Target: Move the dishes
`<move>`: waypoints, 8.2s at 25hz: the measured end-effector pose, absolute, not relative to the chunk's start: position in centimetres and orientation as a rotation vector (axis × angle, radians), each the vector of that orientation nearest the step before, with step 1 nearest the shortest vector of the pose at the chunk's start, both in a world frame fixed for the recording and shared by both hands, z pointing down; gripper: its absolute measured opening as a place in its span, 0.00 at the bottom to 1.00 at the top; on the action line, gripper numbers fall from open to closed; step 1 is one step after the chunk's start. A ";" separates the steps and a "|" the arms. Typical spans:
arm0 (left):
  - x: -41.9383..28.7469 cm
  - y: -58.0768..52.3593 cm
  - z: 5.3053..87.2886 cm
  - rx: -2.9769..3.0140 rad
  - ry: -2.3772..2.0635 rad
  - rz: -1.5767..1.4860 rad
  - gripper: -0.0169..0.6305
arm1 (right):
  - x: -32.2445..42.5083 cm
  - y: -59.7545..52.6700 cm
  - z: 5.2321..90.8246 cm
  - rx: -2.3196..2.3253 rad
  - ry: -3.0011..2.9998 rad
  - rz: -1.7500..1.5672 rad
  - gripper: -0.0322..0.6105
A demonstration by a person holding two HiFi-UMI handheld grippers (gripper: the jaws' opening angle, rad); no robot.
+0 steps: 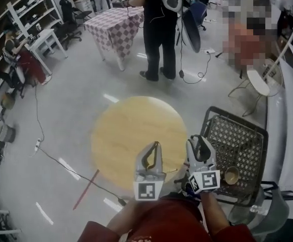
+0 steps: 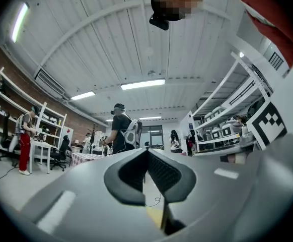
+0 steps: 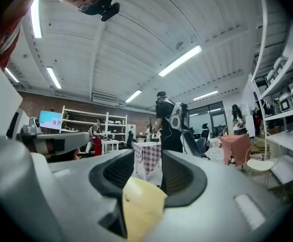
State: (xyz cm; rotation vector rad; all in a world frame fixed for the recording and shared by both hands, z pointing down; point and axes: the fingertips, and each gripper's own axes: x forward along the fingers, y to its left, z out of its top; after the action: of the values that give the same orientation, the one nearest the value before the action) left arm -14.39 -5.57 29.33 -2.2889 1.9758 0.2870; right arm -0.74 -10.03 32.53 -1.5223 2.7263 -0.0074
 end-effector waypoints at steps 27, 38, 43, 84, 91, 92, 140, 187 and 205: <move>-24.2 -2.6 31.9 -2.193 2.114 0.252 0.04 | -13.9 -5.0 42.4 -0.955 3.424 -0.067 0.30; -26.2 -1.8 33.5 -2.171 2.142 0.191 0.04 | -15.5 0.2 50.8 -0.410 3.885 -0.060 0.30; -26.8 -1.6 34.5 -2.155 2.188 0.175 0.04 | -14.6 2.0 54.6 -0.164 4.072 0.026 0.30; -27.5 -1.1 36.7 -2.181 2.236 0.174 0.04 | -12.9 6.8 64.4 0.753 4.391 0.295 0.15; -27.4 -1.2 36.6 -2.189 2.225 0.178 0.04 | -12.7 7.4 64.5 0.715 4.377 0.413 0.09; -27.4 -1.3 36.7 -2.191 2.227 0.187 0.04 | -12.8 7.4 64.6 0.707 4.380 0.411 0.08; -13.0 -6.9 33.3 -2.492 1.821 0.187 0.04 | -3.7 -6.3 51.9 -1.020 3.917 -0.273 0.08; 10.1 -4.3 29.9 -2.832 1.134 0.275 0.04 | 20.5 -0.2 32.9 -2.383 2.185 0.041 0.08; 21.7 0.3 31.7 -2.992 0.801 0.277 0.04 | 32.7 8.1 35.1 -2.736 1.793 0.002 0.08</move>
State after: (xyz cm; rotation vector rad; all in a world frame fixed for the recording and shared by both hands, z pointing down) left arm 21.67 0.31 31.74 -2.9923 0.8010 0.2774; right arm 32.70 8.11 35.10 -2.7357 1.7928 0.0018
